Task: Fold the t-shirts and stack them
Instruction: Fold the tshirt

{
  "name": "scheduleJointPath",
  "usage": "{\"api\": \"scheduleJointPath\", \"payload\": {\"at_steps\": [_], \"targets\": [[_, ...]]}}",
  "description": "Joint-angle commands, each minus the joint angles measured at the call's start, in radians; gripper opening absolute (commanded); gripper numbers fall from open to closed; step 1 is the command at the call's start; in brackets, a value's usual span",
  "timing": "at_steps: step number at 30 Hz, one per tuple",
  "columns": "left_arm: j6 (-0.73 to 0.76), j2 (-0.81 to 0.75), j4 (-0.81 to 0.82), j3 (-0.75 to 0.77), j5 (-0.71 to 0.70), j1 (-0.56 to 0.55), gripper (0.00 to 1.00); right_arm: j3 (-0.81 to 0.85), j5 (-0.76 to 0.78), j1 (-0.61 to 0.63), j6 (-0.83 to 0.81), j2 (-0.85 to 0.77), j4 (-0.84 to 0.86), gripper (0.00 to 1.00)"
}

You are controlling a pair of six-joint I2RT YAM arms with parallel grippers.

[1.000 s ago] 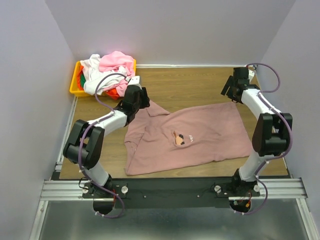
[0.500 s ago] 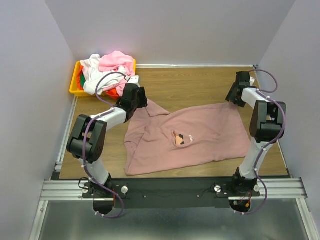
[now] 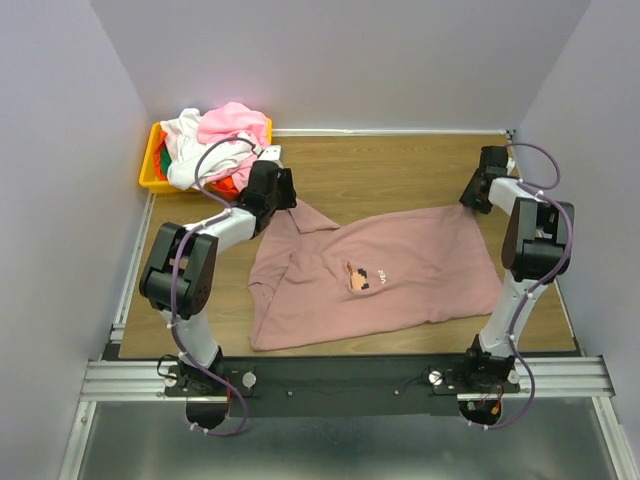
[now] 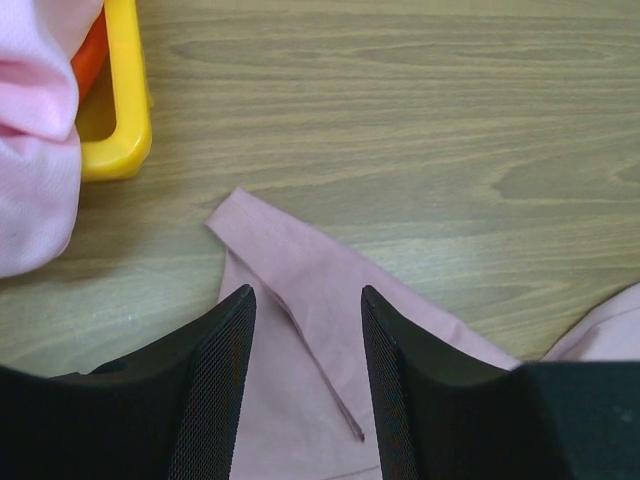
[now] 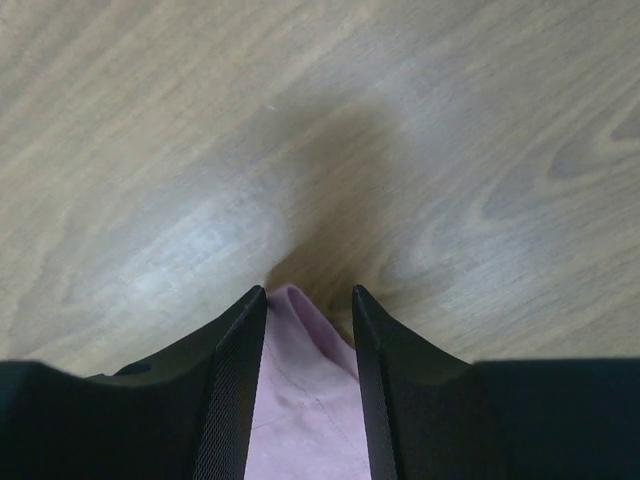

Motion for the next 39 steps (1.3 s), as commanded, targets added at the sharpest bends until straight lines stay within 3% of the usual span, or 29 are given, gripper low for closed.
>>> {"api": "scheduleJointPath", "payload": {"at_steps": [1, 6, 10, 12, 22, 39], "targets": [[0.033, 0.048, -0.035, 0.059, -0.005, 0.005, 0.55, 0.021, -0.054, -0.01, -0.014, 0.05, 0.013, 0.46], [0.038, 0.07, -0.04, 0.07, -0.008, 0.01, 0.54, 0.014, -0.074, -0.011, -0.019, 0.053, 0.017, 0.39], [0.038, 0.082, -0.04, 0.072, -0.008, 0.01, 0.54, 0.004, -0.043, -0.011, -0.021, 0.044, 0.016, 0.07], [0.043, 0.088, -0.042, 0.078, -0.009, 0.01, 0.54, -0.008, -0.025, -0.011, -0.022, 0.036, 0.017, 0.03], [0.061, 0.142, -0.071, 0.145, -0.017, 0.01, 0.54, -0.085, 0.101, -0.039, -0.01, -0.059, 0.014, 0.0], [0.072, 0.309, -0.172, 0.349, -0.074, 0.011, 0.47, -0.101, 0.068, -0.073, -0.004, -0.068, 0.01, 0.0]]}}
